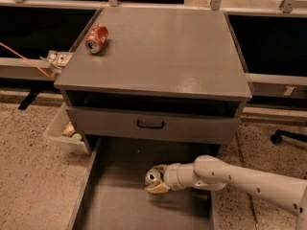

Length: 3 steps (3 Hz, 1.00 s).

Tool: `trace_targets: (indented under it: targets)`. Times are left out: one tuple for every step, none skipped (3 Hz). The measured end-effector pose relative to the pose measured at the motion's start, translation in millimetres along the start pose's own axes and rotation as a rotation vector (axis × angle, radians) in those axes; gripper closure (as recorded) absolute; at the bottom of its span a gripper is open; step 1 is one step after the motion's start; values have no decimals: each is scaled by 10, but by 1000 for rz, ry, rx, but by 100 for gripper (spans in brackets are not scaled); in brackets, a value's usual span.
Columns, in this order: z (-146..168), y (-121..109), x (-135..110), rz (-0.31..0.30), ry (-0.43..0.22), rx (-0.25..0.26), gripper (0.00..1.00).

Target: Place 7up can into middle drawer

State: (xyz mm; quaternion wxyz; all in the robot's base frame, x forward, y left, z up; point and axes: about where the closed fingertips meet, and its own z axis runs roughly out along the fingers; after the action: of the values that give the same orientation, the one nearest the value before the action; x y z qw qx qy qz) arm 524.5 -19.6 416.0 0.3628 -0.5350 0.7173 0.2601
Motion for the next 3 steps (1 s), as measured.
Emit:
trace_targets:
  targets:
    - [0, 0, 0, 0, 0, 0, 0]
    - [0, 3, -3, -1, -1, -1, 0]
    - [-182, 36, -47, -19, -21, 6, 0]
